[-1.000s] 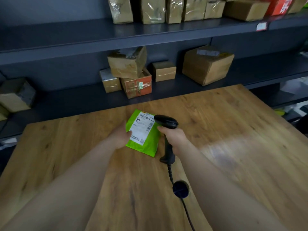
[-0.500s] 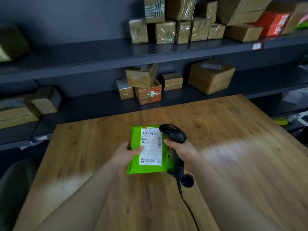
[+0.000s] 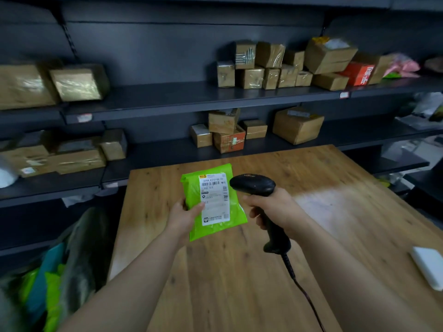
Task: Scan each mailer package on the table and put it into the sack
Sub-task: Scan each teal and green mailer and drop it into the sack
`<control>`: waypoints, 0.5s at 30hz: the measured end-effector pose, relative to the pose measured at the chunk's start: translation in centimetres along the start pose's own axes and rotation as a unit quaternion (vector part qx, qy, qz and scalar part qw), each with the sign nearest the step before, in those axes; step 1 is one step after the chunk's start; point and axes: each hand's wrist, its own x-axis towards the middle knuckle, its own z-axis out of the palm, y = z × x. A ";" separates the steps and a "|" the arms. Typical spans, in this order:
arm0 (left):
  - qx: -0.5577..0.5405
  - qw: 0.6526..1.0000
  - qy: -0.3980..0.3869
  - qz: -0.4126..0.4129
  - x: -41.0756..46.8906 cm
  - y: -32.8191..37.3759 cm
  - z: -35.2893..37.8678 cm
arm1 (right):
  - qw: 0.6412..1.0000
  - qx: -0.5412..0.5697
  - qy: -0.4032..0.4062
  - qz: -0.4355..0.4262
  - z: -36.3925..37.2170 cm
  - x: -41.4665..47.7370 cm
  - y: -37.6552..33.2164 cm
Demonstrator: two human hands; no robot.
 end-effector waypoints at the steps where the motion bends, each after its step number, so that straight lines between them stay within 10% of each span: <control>1: -0.003 1.000 0.002 0.000 -0.8 -0.2 -0.5 | 1.000 -0.005 0.003 -0.003 0.5 -1.4 -0.4; 15: -0.050 0.999 0.015 -0.011 -4.8 -2.7 -4.1 | 0.997 -0.082 0.009 0.009 3.7 -9.3 -2.3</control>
